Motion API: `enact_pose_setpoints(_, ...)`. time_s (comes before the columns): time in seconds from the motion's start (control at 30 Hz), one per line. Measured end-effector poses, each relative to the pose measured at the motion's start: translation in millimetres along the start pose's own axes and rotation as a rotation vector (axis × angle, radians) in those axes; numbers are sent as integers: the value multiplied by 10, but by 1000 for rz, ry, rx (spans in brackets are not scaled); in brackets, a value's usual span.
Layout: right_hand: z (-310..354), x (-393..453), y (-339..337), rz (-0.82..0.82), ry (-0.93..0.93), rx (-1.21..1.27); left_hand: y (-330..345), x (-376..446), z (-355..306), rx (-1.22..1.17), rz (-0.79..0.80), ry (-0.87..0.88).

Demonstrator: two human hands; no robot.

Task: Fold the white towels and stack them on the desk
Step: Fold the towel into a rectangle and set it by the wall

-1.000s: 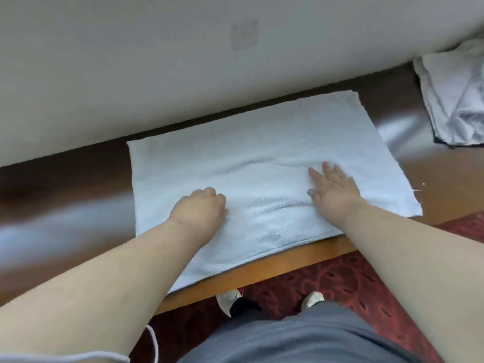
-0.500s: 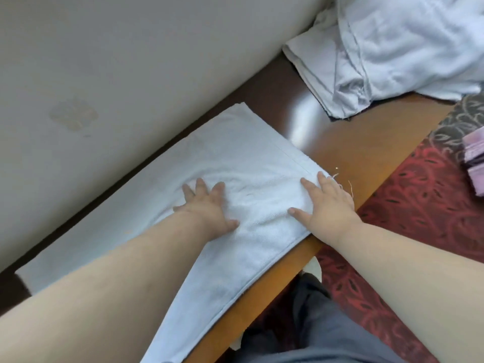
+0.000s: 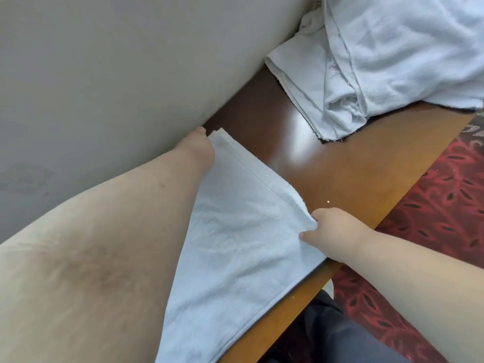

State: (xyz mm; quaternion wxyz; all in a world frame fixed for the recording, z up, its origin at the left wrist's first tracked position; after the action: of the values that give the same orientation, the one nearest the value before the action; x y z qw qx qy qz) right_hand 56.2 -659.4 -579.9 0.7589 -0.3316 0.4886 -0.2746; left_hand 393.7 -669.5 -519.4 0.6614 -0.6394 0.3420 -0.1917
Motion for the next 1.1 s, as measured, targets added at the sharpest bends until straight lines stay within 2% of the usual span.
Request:
enact_pose_setpoints(0.17, 105, -48, -75, -109, -133, 68, 79, 96, -35, 99, 16, 22)
enact_pose_setpoints(0.3, 65, 2, -51, -40, -66, 78, -9, 107, 44, -142, -37, -60)
enact_pose_setpoints(0.47, 154, 2, -45, 25, -131, 34, -199, -43, 258, -463, -13, -189)
enact_pose_setpoints(0.73, 387, -480, -271, -93, -267, 250, -674, -462, 778, -595, 16, -275)
enact_pose_setpoints(0.83, 641, -856, -274, -60, -333, 301, -728, -724, 1036, -768, 47, -420)
enact_pose_setpoints(1.0, 1245, -1506, -6, 100, -416, 293, -844, -1114, 1645, -1203, 85, -575)
enact_pose_setpoints(1.1, 1662, -1843, 167, 111, -504, 131, -886, -1320, 2116, -1166, 45, -593)
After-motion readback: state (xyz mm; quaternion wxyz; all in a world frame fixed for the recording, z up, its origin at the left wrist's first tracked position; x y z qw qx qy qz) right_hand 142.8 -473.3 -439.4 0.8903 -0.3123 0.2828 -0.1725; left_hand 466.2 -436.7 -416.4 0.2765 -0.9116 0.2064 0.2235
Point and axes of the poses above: each hand's wrist, its own x-axis towards the middle knuckle, its own y-axis out of the palm, z = x × y, the point moved 10 cm from there along x, towards the middle knuckle, and after that the axes turned 12 degrees about -z, right-handed, at the moved point
